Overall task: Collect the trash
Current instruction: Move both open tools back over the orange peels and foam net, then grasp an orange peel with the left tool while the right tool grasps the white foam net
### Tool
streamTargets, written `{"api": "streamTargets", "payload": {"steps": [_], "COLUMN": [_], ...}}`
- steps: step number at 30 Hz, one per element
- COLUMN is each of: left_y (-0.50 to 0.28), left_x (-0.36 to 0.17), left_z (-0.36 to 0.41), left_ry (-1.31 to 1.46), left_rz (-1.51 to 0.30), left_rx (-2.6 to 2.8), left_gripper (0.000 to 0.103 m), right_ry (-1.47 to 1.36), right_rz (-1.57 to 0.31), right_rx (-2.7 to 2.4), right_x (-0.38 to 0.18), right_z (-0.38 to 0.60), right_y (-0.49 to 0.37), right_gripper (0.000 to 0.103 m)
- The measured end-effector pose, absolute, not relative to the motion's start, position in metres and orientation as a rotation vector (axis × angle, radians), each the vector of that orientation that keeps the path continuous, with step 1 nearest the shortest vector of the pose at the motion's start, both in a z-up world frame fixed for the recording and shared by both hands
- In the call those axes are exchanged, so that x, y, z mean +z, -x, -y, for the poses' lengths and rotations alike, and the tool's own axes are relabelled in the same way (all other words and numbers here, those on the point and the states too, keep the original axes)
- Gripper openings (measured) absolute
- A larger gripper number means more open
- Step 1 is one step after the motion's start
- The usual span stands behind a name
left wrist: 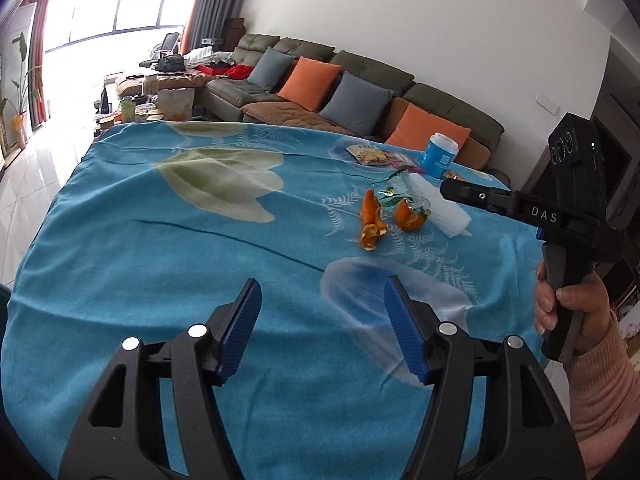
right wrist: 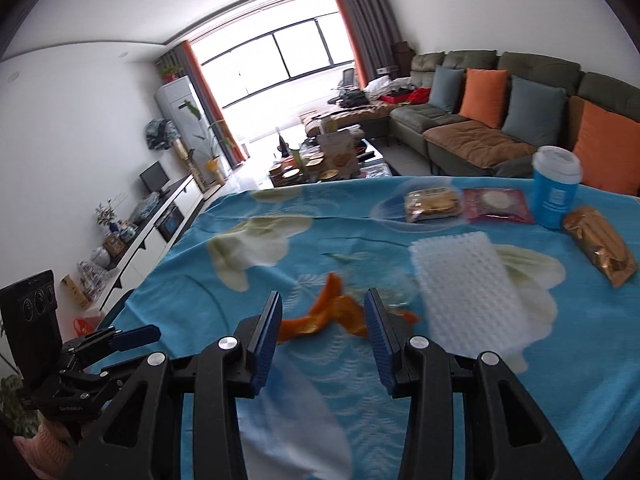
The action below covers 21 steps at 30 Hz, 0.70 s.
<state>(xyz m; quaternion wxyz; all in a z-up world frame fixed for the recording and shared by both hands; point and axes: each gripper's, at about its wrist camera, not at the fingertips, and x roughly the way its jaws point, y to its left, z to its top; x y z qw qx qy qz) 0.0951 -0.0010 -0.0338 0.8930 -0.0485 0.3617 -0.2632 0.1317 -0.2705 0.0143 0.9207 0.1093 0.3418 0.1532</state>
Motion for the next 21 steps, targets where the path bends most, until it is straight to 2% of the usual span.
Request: {"api": "streamTargets", "payload": {"steps": [2, 9, 12, 18, 21], "left_y": [-0.102, -0.133, -0.144, -0.158, -0.165], "left_x": [-0.034, -0.038, -0.042, -0.05, -0.055], "left_z": [0.017, 0.053, 0.062, 0.077, 0.084], "left_ry": [0.084, 0.039, 0.046, 0.04, 0.041], "left_rz": [-0.762, -0.817, -0.841, -0.888, -0.91], "left_rx": [-0.563, -0.584, -0.583, -0.596, -0.606], "left_gripper": [0.062, 0.059, 0.057, 0.051, 0.044], "right_ry": [-0.249, -0.293, -0.295, -0.306, -0.311], "right_rz": [-0.709, -0.761, -0.787, -0.83, -0.847], "right_rx": [0.259, 0.135, 0.129, 0.154, 0.17], "right_x": [0.01, -0.014, -0.021, -0.033, -0.037], "right_z": [0.293, 0.343, 0.351, 0.355, 0.353], "right_y": [-0.136, -0.156, -0.165, -0.171, -0.171], "right_gripper": [0.045, 0.048, 0.052, 0.052, 0.05]}}
